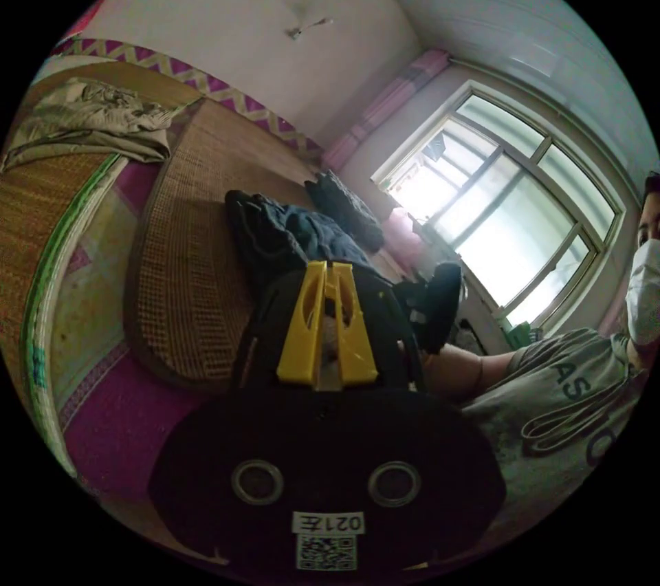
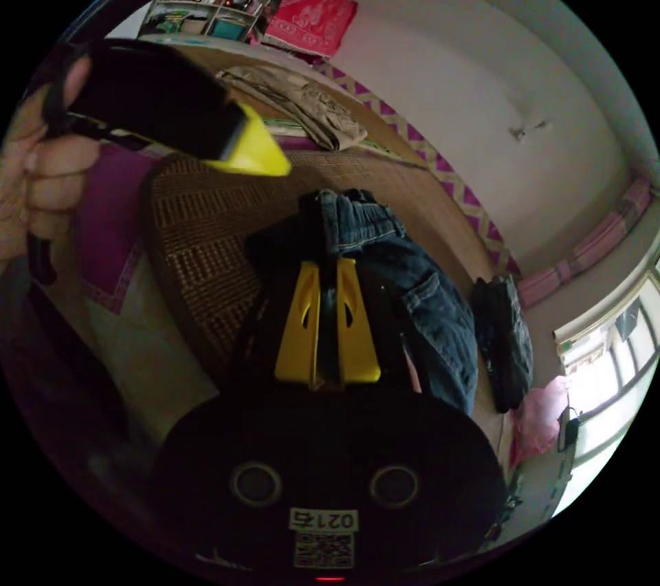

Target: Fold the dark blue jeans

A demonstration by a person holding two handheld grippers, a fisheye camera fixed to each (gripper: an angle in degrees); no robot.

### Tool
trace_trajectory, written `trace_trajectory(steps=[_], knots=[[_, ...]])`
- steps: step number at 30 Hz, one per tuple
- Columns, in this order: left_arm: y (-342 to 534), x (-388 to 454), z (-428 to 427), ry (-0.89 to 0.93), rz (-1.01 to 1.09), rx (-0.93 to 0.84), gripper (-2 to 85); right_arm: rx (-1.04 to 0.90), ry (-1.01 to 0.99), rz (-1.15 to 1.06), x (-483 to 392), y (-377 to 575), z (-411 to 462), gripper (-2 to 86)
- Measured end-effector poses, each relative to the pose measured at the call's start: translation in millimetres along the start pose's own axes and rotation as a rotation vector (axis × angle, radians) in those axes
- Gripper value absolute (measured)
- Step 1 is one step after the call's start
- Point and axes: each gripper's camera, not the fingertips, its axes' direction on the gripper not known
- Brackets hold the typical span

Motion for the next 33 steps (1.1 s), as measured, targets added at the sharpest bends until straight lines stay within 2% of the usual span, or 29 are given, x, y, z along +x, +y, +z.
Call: trace_trajectory(steps=[2, 5, 6, 9, 11, 12, 16, 18, 23, 26, 29, 33], knots=[[-15.5, -9.3, 3.4, -0.01, -0.018, -0.007, 3.1, 0.017, -0.104, 0.005, 13.5, 8.1, -2.6, 5.4], [-38.1, -32.4, 4.5, -0.028, -0.082, -0.016, 7.6, 0.052, -0.386, 0.075, 73.5, 31.2, -16.2, 6.9], [-44.5, -44.1, 1.7, -0.052, -0.121, -0.011, 9.1, 0.084, -0.444, 0.2, 116.4, 46.5, -21.1, 7.8], [-58.8, -78.2, -6.5, -0.08, -0.207, -0.001, 12.8, 0.088, -0.399, 0.573, 236.6, 100.1, -12.2, 9.9], [-69.2, -99.1, -4.6, -0.086, -0.249, -0.04, 16.0, 0.033, -0.393, 0.721, 299.4, 134.1, 14.4, 11.4], [-76.0, -113.3, 0.1, -0.068, -0.276, -0.076, 17.9, -0.026, -0.454, 0.798, 334.6, 155.3, 43.7, 12.4], [-96.2, -145.4, 24.2, -0.007, -0.329, -0.211, 18.9, -0.166, -0.854, 0.986, 394.4, 213.4, 158.9, 14.1], [-105.8, -149.6, 27.7, -0.005, -0.321, -0.25, 17.7, -0.135, -0.951, 1.039, 402.9, 227.7, 184.5, 13.9], [-119.8, -167.1, 40.0, -0.003, -0.351, -0.362, 8.3, -0.126, -1.048, 1.047, 403.8, 232.9, 227.1, 10.3], [-124.9, -171.1, 28.2, 0.032, -0.36, -0.325, 6.2, -0.128, -1.052, 1.032, 407.2, 235.2, 234.7, 6.8], [-139.4, -154.1, 1.0, 0.031, -0.276, -0.28, 5.8, -0.1, -0.991, 0.91, 410.5, 205.4, 210.3, 6.3], [-182.4, -151.2, -81.1, 0.02, -0.189, -0.15, 5.8, -0.031, -0.963, 0.72, 408.7, 113.9, 189.8, 6.2]])
